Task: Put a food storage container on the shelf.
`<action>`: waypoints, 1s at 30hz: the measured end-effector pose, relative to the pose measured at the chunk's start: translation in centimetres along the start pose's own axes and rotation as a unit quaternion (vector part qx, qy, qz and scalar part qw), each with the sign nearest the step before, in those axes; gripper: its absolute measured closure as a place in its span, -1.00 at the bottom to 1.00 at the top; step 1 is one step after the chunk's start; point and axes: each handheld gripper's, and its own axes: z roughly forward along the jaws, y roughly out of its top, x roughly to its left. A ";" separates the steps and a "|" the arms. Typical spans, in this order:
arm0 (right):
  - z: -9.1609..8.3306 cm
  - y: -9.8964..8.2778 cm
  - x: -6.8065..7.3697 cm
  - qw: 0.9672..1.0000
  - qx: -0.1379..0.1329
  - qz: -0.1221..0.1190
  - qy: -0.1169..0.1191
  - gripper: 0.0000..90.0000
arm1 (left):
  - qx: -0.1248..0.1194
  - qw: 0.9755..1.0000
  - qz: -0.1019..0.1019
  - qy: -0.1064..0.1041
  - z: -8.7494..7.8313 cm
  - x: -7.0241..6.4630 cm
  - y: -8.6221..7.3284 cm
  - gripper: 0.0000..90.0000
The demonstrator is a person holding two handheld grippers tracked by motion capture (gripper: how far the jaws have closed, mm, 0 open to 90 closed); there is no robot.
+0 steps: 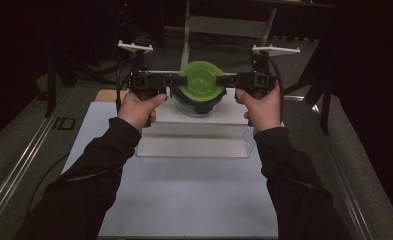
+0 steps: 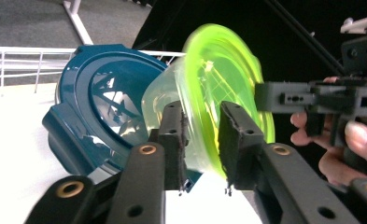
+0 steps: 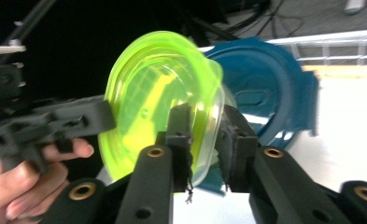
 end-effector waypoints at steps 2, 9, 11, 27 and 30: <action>0.1 0.2 -0.3 1.000 -0.002 0.007 0.002 0.53 | -0.003 1.000 0.002 0.000 0.2 -0.1 0.0 0.46; 0.3 0.4 0.0 1.000 -0.005 -0.021 0.000 0.15 | -0.026 0.999 0.011 0.016 0.7 0.0 0.2 0.20; 0.2 0.4 0.1 1.000 -0.011 -0.029 -0.003 0.11 | -0.030 0.999 0.016 0.016 0.7 -0.1 0.2 0.13; -0.9 -1.1 0.6 0.998 -0.022 -0.062 0.018 -0.06 | -0.041 0.999 0.010 0.009 -0.2 0.6 -0.2 -0.26; -1.0 -2.3 0.9 0.996 -0.019 -0.077 0.026 -0.06 | -0.058 0.998 0.029 0.002 -1.1 0.4 -0.4 -0.34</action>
